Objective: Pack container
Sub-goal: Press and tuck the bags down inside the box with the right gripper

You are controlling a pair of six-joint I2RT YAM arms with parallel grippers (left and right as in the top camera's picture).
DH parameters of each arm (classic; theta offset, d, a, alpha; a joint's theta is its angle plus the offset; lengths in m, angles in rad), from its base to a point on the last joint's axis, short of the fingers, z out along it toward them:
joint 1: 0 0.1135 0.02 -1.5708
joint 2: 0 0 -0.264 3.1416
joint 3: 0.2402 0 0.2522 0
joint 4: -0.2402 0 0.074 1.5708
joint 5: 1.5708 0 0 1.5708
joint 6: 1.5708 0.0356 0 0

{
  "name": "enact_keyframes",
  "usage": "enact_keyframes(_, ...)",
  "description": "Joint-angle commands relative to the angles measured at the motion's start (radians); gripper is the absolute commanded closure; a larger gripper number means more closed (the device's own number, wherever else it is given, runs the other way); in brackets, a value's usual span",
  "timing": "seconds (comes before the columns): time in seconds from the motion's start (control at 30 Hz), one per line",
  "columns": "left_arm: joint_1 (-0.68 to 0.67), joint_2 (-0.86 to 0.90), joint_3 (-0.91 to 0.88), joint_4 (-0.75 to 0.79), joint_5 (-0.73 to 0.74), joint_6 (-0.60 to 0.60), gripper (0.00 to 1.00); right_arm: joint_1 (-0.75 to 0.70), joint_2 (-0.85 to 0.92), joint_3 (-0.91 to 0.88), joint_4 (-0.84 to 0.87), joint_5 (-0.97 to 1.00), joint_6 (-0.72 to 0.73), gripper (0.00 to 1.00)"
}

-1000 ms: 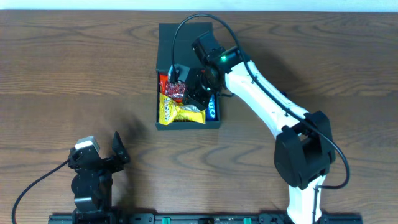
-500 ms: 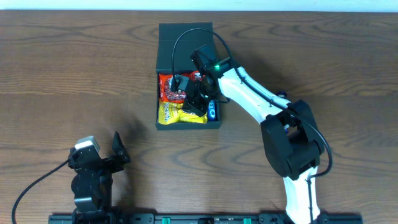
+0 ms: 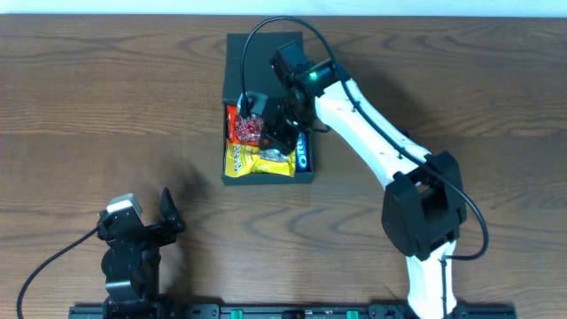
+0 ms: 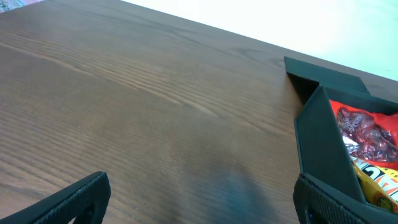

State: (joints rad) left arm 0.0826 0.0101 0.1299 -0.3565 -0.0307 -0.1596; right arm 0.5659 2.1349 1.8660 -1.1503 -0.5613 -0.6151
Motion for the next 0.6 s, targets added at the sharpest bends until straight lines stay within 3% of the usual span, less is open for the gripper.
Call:
enact_keyframes(0.0,0.002,-0.005,-0.021,-0.008,-0.010,0.010,0.05,0.023,-0.016,-0.029,-0.013,-0.022,-0.071,0.99)
enact_keyframes(0.57,0.002,-0.005,-0.021,-0.008,-0.010,0.010,0.05,0.025,-0.006,-0.297,0.391,0.095,0.051,0.99)
